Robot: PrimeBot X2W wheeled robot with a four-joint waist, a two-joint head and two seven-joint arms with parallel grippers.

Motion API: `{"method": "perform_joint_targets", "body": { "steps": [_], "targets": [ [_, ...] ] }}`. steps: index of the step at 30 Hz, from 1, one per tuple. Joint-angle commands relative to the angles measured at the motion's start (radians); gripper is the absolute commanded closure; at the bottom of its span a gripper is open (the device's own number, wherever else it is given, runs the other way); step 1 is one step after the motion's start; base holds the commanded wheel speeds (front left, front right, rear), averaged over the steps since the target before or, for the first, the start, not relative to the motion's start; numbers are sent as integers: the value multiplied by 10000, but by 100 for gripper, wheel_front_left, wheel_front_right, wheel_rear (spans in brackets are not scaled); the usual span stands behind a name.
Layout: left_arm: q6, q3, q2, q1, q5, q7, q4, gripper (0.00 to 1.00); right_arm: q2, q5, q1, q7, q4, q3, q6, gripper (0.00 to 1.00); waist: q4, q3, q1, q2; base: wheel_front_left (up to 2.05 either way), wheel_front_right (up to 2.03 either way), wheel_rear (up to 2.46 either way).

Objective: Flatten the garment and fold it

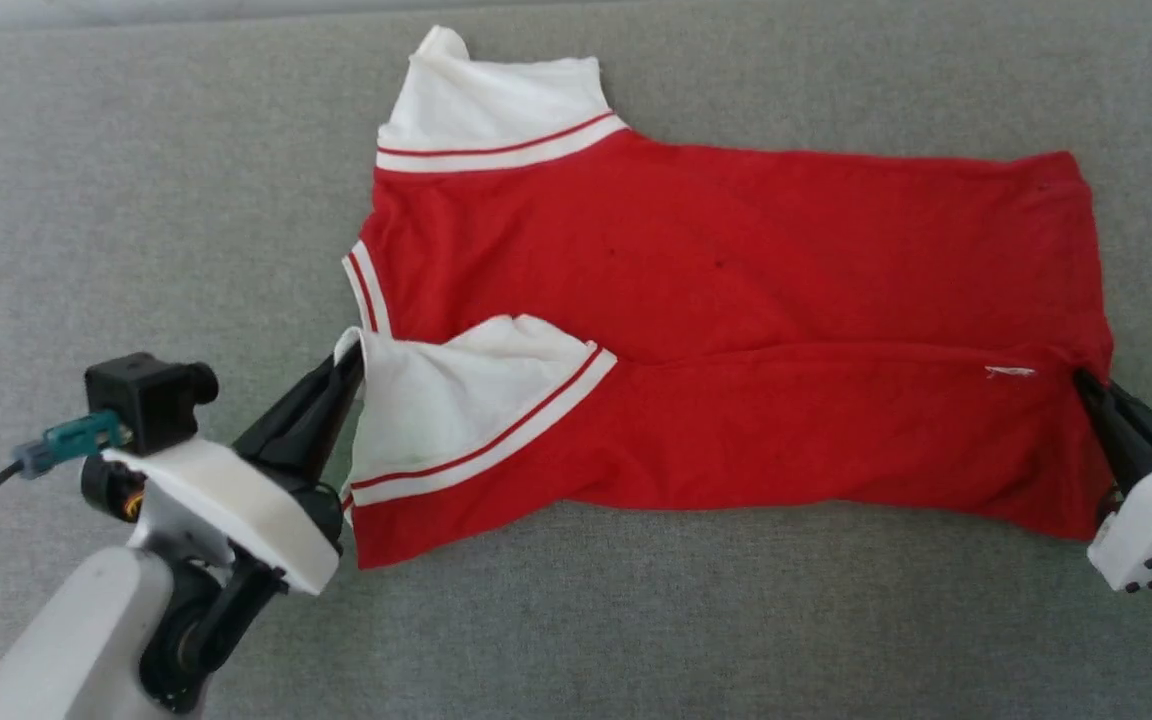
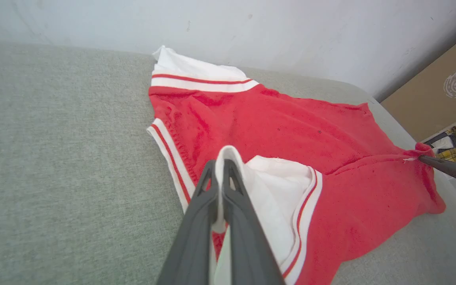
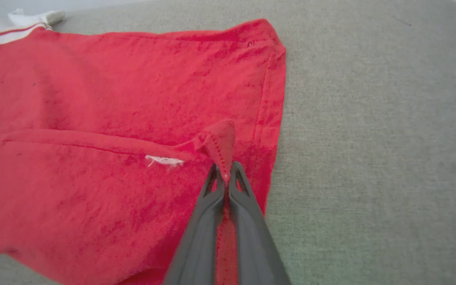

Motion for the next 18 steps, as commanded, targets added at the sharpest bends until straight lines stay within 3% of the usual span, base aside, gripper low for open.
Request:
{"method": "perform_joint_targets", "body": {
  "steps": [1,11,12,14,15,17,18],
  "targets": [
    [-89,-62,-126,-240,77,-99,236,100,-42,-65,-178,24,123,76,-9,100,-24,440,-3,-1,0,0,0],
    [-340,-544,-435,-998,349,33,2067,100,-146,36,-618,158,979,459,-9,100,-52,715,-3,-1,0,0,0],
    [-347,-526,-472,-1035,333,-23,2154,100,-127,73,-634,200,1050,461,-9,96,-54,702,-3,-1,0,0,0],
    [-351,-456,-571,-1059,210,-111,2256,79,-58,147,-664,235,1121,438,-9,57,-57,642,-3,-1,0,0,0],
    [-350,-428,-602,-1039,160,-153,2268,51,-34,182,-677,206,1099,438,-9,0,-58,587,-3,-1,0,0,0],
    [-311,-368,-662,-915,46,-237,2216,0,12,269,-656,102,1004,384,-9,0,-49,432,-3,-1,0,0,0],
    [-272,-342,-694,-822,-5,-286,2146,0,14,300,-608,78,929,346,-9,0,-35,334,-3,-1,0,0,0]
  ]
}}
